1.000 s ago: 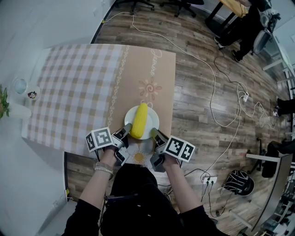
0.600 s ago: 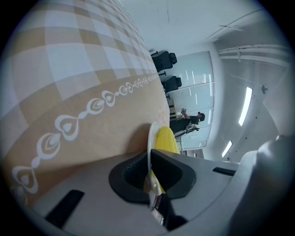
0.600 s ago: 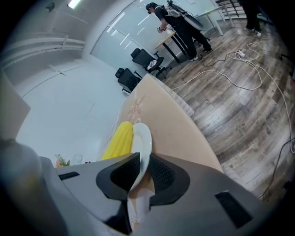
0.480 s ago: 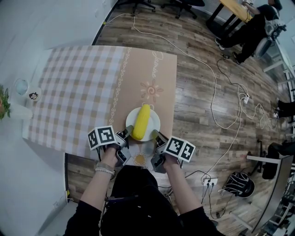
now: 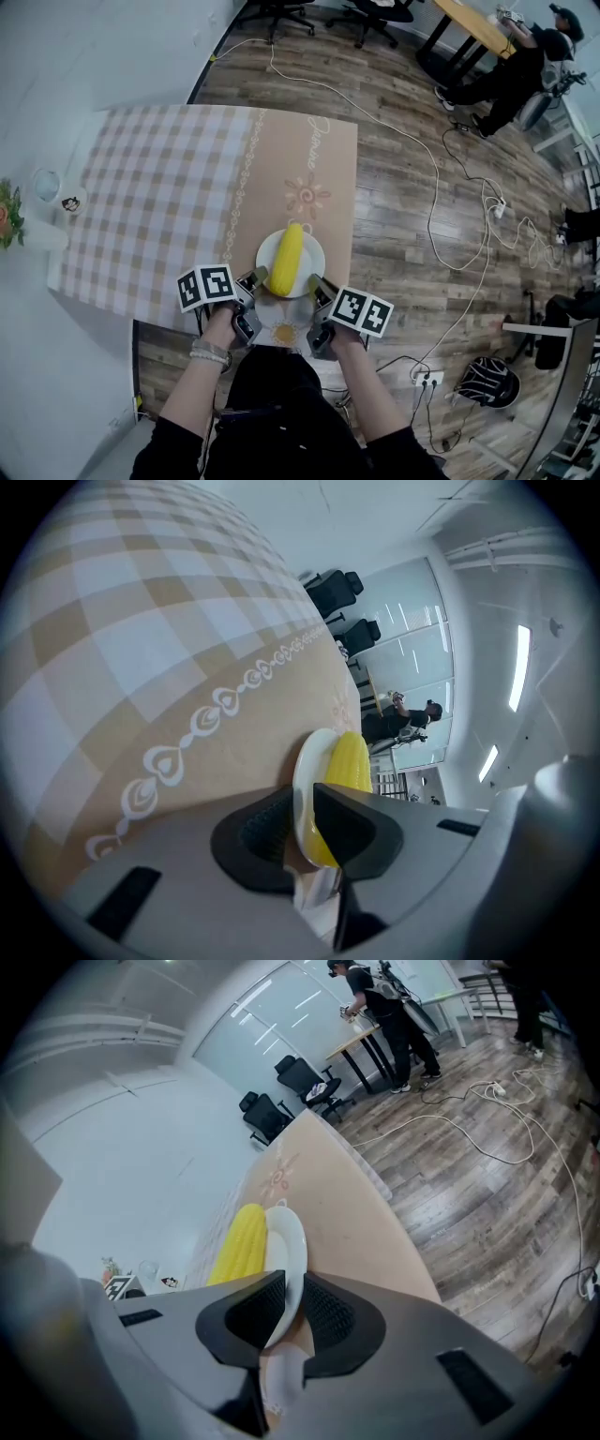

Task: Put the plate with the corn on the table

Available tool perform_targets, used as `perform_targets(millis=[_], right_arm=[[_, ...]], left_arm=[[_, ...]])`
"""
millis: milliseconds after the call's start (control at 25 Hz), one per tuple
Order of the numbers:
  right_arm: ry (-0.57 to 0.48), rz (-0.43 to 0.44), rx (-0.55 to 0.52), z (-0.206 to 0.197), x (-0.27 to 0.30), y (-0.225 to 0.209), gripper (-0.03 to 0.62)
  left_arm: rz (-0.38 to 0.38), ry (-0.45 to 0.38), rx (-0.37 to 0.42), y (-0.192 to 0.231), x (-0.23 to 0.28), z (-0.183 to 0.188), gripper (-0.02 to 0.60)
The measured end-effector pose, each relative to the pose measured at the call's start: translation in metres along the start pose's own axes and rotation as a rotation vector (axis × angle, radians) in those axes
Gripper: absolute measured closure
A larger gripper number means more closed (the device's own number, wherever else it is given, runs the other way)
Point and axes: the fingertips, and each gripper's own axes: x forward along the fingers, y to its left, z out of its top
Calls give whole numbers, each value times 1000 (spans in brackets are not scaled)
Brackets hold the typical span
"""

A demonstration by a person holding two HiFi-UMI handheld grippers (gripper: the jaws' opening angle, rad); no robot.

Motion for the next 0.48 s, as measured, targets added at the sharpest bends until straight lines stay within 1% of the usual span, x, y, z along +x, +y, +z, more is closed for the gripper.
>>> perform_targets(millis=[160,320,480], right_arm=[[3,-15,-32,0,-1,0,502],[15,-42,-104,1,-2,1,497],[18,-72,-172,2,-4,-1,497]], left_arm=[[25,-19,14,5,-3,6,518],[42,-12,47,3,-1,5,531],[32,-17,56,4,-1,4,537]])
